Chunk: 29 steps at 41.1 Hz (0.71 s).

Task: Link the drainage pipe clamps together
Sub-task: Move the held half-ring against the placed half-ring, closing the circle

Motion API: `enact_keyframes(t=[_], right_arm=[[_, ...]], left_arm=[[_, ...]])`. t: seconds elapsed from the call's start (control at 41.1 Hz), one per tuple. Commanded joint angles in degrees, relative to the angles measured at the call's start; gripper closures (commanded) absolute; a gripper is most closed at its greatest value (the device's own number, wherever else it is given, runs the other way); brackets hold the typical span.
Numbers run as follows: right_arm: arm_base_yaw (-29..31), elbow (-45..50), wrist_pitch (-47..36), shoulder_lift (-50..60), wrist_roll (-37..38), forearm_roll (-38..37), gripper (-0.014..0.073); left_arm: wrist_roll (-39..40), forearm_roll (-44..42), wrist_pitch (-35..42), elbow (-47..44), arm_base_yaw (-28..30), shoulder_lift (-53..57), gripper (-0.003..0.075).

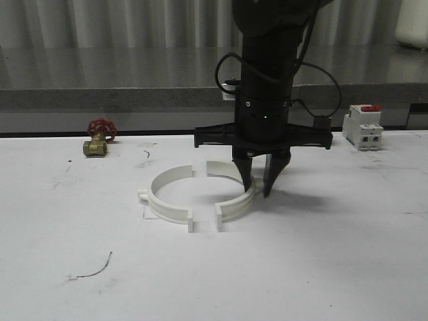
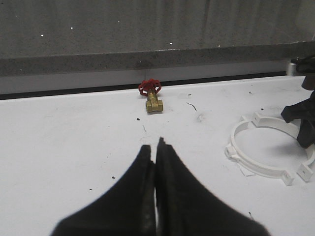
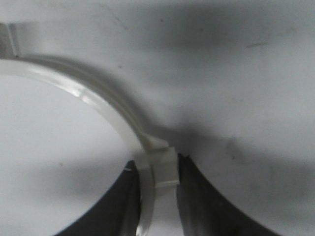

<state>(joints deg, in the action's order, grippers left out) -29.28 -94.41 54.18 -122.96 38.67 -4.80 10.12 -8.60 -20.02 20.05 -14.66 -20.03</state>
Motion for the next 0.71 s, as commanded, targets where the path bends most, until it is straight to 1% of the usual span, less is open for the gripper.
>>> enact_keyframes(t=[0.0,0.268,0.682], right_arm=[[-0.4,-1.9,-1.7,3.2,0.2,0.1,0.0548],[-1.0,-1.9,-3.5,3.1,1.9,0.2,0.0548],[-1.1,-1.9,-5.3,2.7,1.9,2.7,0.0548]], left_arm=[[0.1,-0.2,4.8,1.6,0.1,-0.3,0.0741],[0.1,-0.2,4.8,1.6,0.1,-0.3,0.0741],[0.1,-0.2,4.8,1.6,0.1,-0.3,0.0741]])
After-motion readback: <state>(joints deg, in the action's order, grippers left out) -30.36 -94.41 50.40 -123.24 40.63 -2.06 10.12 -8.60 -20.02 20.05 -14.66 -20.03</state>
